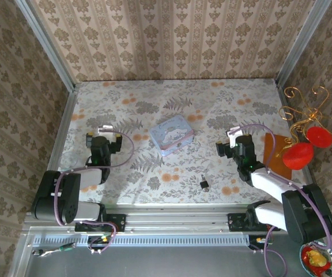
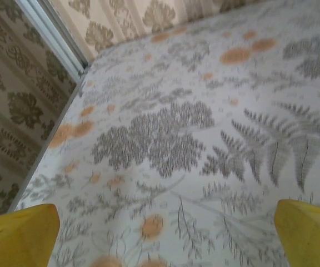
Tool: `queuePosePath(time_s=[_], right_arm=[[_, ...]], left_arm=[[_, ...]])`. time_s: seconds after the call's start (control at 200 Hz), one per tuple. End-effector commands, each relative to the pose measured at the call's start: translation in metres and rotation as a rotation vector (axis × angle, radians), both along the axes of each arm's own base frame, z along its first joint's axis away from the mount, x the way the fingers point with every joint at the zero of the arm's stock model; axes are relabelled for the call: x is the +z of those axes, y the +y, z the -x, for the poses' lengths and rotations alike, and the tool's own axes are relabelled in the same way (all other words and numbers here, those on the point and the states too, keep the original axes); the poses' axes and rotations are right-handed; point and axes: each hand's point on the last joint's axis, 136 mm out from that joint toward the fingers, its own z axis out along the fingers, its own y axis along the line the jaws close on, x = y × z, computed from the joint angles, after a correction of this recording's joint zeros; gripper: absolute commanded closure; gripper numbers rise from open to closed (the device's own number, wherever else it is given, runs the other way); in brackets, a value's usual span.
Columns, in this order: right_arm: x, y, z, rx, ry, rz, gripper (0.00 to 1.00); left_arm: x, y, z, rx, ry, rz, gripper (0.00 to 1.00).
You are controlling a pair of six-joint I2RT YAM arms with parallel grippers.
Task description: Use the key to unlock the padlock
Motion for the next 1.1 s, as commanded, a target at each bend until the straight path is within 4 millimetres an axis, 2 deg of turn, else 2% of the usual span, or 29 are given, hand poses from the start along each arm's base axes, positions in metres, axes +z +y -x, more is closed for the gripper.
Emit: queuePosePath(time_s=[0.0,0.06,0.105,0.155,0.25,0.33,0.445,0.57,0.605,0.62,0.75,0.845,0.94,0.99,1.045,1.095], right_arm=[[0.025,0.013,-0.014,0.097,-0.126,-0.062,0.0],[0.026,0.011,-0.018,0.1,-0.146,-0.074,0.0],[0.027,0.01,-0.021,0.11,-0.156,-0.085,0.0],[0.028,0.009,-0.024,0.116,-0.161,-0.095,0.0],[0.028,0.004,-0.028,0.125,-0.157,-0.129,0.0],[0.026,0.002,-0.033,0.142,-0.12,-0.171,0.0],[0.025,0.006,-0.036,0.193,-0.092,-0.221,0.0],[0.029,0.012,-0.04,0.25,-0.108,-0.282,0.0],[0.028,0.013,-0.04,0.262,-0.136,-0.285,0.0],[0.021,0.014,-0.042,0.266,-0.141,-0.287,0.0],[0.013,-0.001,-0.054,0.157,-0.106,-0.291,0.0],[0.006,-0.021,-0.063,0.031,-0.082,-0.291,0.0],[0.003,-0.025,-0.06,0.0,-0.101,-0.271,0.0],[0.003,-0.026,-0.059,-0.004,-0.167,-0.279,0.0],[-0.001,-0.031,-0.055,-0.034,-0.128,-0.268,0.0],[0.0,-0.031,-0.06,-0.041,-0.137,-0.27,0.0]], left_arm=[[0.007,-0.005,-0.01,-0.085,-0.103,0.081,0.0],[-0.004,0.003,-0.011,-0.046,-0.119,0.097,0.0],[-0.002,0.006,-0.01,-0.036,-0.149,0.09,0.0],[-0.007,0.006,-0.01,-0.037,-0.102,0.117,0.0],[-0.008,0.01,-0.02,-0.012,-0.074,0.108,0.0],[-0.01,0.021,-0.028,0.055,-0.038,0.11,0.0],[-0.012,0.033,-0.028,0.107,-0.03,0.143,0.0],[-0.011,0.031,-0.027,0.098,-0.036,0.129,0.0],[-0.011,0.031,-0.027,0.099,-0.035,0.131,0.0],[-0.011,0.031,-0.028,0.1,-0.033,0.131,0.0],[-0.011,0.031,-0.028,0.1,-0.031,0.131,0.0],[-0.011,0.031,-0.028,0.099,-0.034,0.133,0.0],[-0.011,0.031,-0.028,0.099,-0.032,0.133,0.0],[-0.011,0.032,-0.028,0.1,-0.033,0.133,0.0],[-0.011,0.032,-0.028,0.101,-0.033,0.133,0.0],[-0.011,0.031,-0.028,0.099,-0.034,0.133,0.0]])
